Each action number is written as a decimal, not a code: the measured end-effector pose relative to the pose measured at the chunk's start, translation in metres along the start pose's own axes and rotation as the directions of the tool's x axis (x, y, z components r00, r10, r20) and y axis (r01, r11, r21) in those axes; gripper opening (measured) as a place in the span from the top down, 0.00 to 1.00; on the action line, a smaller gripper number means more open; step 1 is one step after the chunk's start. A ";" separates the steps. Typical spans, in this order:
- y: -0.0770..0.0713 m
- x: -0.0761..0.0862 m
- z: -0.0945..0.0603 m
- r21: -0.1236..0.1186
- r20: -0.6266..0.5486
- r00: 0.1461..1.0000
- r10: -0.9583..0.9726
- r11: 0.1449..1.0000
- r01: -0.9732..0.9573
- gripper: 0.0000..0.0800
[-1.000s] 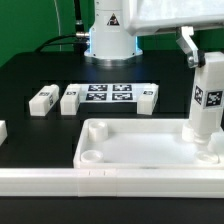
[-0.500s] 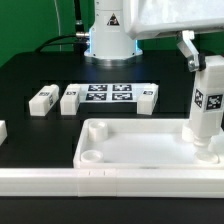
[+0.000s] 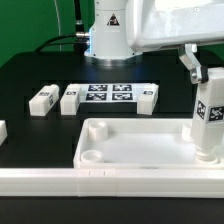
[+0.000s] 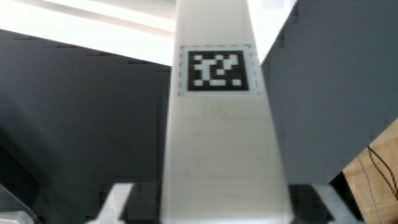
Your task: Assemble desk
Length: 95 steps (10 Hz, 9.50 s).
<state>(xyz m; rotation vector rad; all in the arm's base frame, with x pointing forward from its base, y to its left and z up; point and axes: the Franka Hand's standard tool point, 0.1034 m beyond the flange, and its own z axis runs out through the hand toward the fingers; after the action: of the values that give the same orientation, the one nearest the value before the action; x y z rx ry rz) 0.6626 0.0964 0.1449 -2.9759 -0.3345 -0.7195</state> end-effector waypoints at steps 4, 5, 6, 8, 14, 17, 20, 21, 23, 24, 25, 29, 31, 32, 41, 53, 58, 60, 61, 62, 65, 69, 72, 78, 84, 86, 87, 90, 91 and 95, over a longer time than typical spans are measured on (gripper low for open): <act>-0.003 -0.007 0.009 0.005 0.015 1.000 -0.002 1.000 0.002 0.64; -0.003 -0.009 0.011 0.006 0.019 1.000 -0.001 1.000 0.001 0.64; -0.003 -0.010 0.012 0.005 0.016 1.000 -0.001 1.000 0.001 0.64; -0.004 -0.011 0.012 0.002 -0.006 1.000 -0.002 1.000 0.002 0.64; -0.004 -0.011 0.012 -0.001 -0.025 1.000 -0.002 1.000 0.002 0.22; 0.001 -0.009 0.008 -0.005 -0.025 1.000 0.001 1.000 -0.001 0.20; 0.009 0.000 -0.010 -0.010 -0.003 1.000 0.003 1.000 -0.003 0.19; 0.009 0.004 -0.013 -0.010 0.003 1.000 0.003 1.000 -0.003 0.19; 0.009 0.003 -0.012 -0.008 0.008 1.000 0.003 1.000 -0.003 0.19; 0.008 0.002 -0.011 -0.003 0.034 0.999 0.002 1.000 -0.002 0.19; 0.008 0.002 -0.011 -0.004 0.030 1.000 0.005 1.000 -0.004 0.19; -0.004 -0.012 0.000 0.037 0.282 0.959 0.029 0.998 -0.041 0.19; -0.007 -0.019 0.001 0.058 0.419 0.908 0.021 0.997 -0.049 0.19; -0.007 -0.018 0.002 0.069 0.472 0.882 0.014 0.996 -0.052 0.19; 0.002 -0.015 0.018 0.065 0.458 0.889 0.026 0.996 -0.063 0.19; 0.002 -0.016 0.020 -0.067 0.453 0.832 0.320 0.943 -0.327 0.64; 0.001 -0.019 0.019 -0.300 0.305 0.517 0.800 0.596 -0.745 0.64; -0.001 -0.018 0.019 -0.348 0.240 0.377 0.895 0.441 -0.827 0.64; -0.001 -0.018 0.020 -0.365 0.212 0.310 0.927 0.369 -0.855 0.64; -0.003 -0.018 0.020 -0.372 0.181 0.234 0.955 0.287 -0.883 0.64; -0.006 -0.016 0.022 -0.383 0.117 0.063 0.991 0.103 -0.918 0.64; -0.008 -0.015 0.022 -0.381 0.127 0.062 0.990 0.107 -0.918 0.41; -0.009 -0.017 0.022 -0.357 0.225 0.276 0.935 0.342 -0.869 0.20; -0.013 -0.019 0.023 -0.213 0.374 0.711 0.595 0.801 -0.559 0.19; -0.010 -0.019 0.023 -0.015 0.429 0.897 0.107 0.994 -0.112 0.19; -0.008 -0.018 0.022 0.016 0.428 0.904 0.023 0.999 -0.033 0.19; -0.006 -0.018 0.022 0.015 0.427 0.904 0.024 0.999 -0.034 0.19; -0.007 -0.019 0.023 0.015 0.429 0.903 0.025 0.999 -0.035 0.52; -0.005 -0.019 0.023 0.013 0.429 0.903 0.026 0.999 -0.035 0.64; -0.005 -0.020 0.023 -0.003 0.428 0.901 0.073 0.997 -0.079 0.64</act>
Offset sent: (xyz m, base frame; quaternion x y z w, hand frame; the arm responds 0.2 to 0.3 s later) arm 0.0020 0.0038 -0.0068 0.0008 0.0069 -0.0020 1.0000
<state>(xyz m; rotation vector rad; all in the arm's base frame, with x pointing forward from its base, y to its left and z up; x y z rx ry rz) 0.6546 0.1002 0.1158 -3.0877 -0.2368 -0.0424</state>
